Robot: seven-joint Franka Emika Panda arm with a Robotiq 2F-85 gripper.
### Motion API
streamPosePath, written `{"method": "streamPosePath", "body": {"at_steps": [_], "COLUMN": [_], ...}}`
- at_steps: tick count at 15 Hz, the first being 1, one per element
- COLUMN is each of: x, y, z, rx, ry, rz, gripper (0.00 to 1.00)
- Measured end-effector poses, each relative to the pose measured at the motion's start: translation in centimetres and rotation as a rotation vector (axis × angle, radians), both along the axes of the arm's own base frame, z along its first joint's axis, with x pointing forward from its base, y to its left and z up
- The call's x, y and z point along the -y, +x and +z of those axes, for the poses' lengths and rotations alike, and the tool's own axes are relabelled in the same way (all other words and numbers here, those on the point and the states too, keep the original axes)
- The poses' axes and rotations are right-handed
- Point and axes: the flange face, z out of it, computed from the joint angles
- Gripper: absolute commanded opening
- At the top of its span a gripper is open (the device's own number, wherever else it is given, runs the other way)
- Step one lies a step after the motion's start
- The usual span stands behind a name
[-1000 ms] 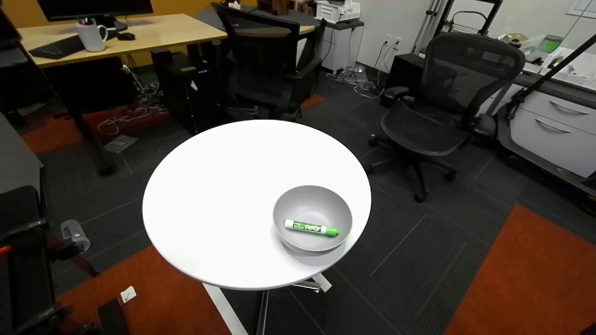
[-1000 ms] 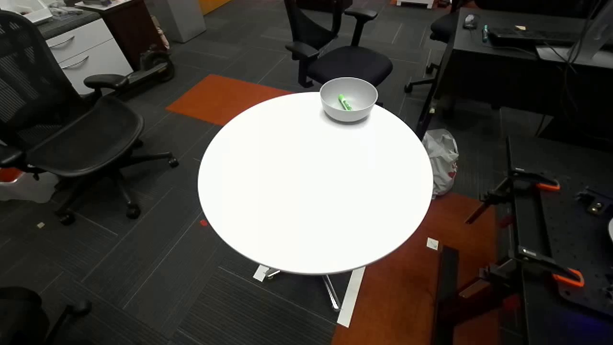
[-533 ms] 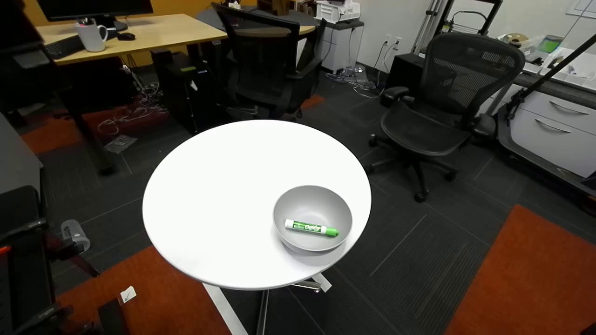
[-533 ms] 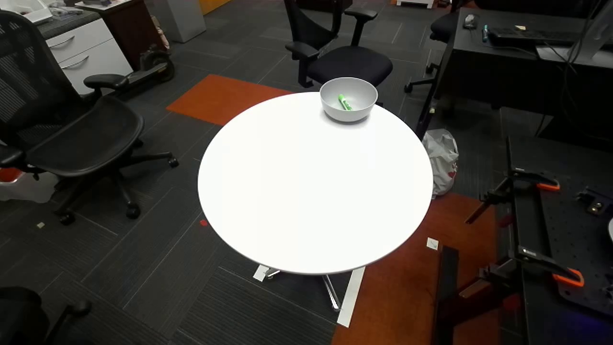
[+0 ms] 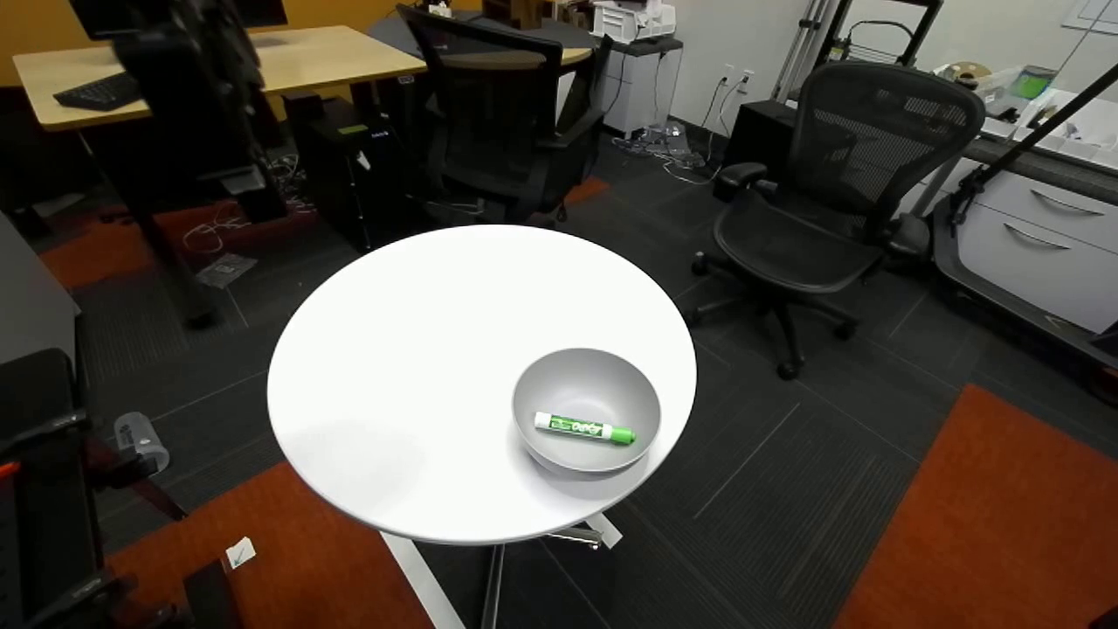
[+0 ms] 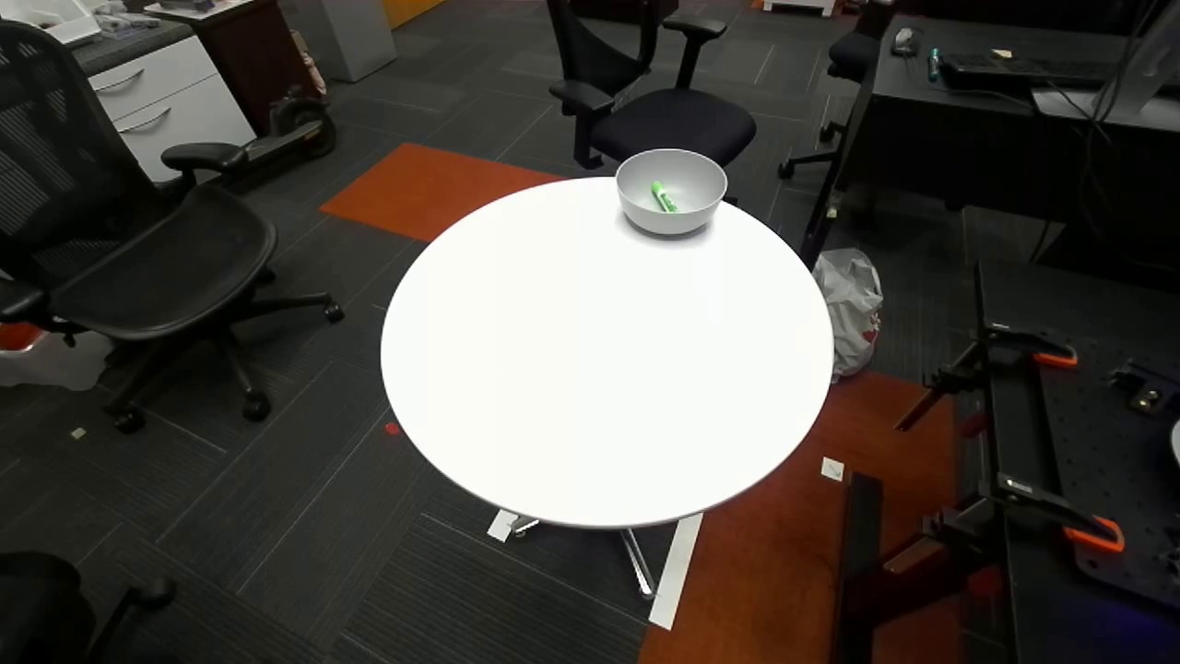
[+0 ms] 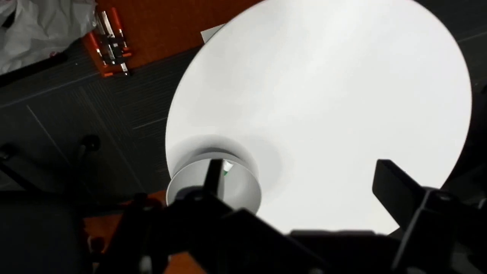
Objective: Pick the marker from the bowl and put it on the table
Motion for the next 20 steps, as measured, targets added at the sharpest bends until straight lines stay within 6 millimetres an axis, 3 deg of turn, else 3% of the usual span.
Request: {"method": "streamPosePath", "body": {"at_steps": [6, 13, 20], "x": [1.0, 5.2, 9.5], "y": [5.3, 11.3, 15.8], "z": [-4.6, -11.3, -17.6], "rx": [-0.033, -0.033, -0.059], "ry": [-0.002, 0.008, 0.025], "rz": [-0.178, -0.271, -0.361], "gripper": [1.0, 1.0, 1.0]}}
